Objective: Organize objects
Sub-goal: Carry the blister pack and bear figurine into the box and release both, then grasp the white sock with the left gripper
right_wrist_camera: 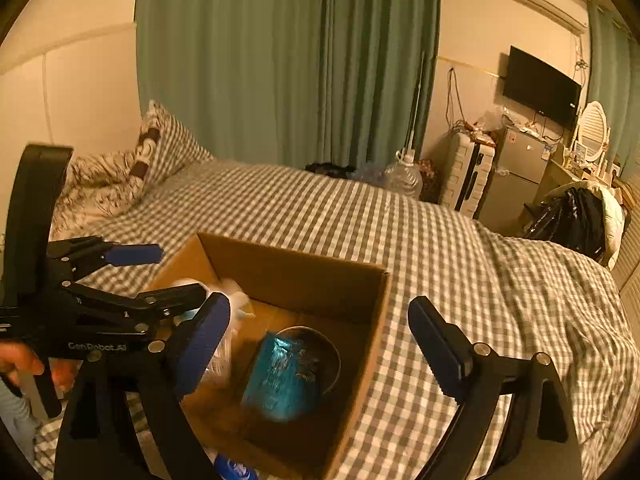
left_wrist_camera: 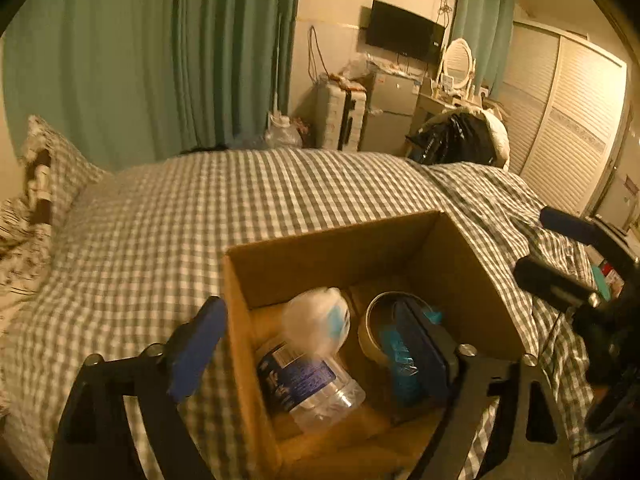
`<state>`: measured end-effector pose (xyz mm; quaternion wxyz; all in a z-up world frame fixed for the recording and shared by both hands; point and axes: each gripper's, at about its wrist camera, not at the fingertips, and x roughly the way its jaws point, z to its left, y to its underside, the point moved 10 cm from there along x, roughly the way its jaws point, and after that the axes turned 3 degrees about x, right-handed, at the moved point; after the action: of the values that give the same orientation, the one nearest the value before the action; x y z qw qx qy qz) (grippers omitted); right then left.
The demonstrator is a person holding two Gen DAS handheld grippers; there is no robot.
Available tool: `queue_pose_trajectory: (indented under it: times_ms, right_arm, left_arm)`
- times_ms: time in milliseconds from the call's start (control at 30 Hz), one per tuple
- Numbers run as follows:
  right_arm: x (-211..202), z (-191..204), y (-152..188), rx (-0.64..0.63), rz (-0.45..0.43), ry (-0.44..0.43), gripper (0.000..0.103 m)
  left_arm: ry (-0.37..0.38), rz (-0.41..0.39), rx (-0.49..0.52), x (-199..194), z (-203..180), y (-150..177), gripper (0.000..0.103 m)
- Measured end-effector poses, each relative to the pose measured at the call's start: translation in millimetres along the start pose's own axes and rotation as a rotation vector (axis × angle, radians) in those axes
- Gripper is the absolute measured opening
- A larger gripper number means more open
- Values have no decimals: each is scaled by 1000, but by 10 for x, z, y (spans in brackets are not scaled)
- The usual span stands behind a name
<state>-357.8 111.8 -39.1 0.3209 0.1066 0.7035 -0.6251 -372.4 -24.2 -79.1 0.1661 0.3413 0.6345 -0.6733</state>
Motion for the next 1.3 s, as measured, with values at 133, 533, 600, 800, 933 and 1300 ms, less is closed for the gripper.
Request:
queue_pose_trajectory:
  times_ms: [133,533,600,800,933,1300]
  right_arm:
    - [-357,-55,-3,-6,-13,26,93]
    - [-1438,-58,202,-56,-56,53,93]
    - [-1502,-69,324,-44,-53,46,93]
    - [-1322,-123,855,-3,-2,35,93]
    - [-984,-99,1314,10,49,29,93]
    - [-354,-17,1992,-24,167,37,93]
  left_arm:
    - [-59,-68,5,-442,2,-19,101]
    - [-141,-92,-65,-1355,-176,503,103]
    - [-145,-83,-89,-1383,-228,653,103]
    - [-154,-24,-117,-1141,-389,1174,103]
    - [-110,45,-144,-784,-514,1512,103]
    - [-52,160,-80,-135,-754,2026,103]
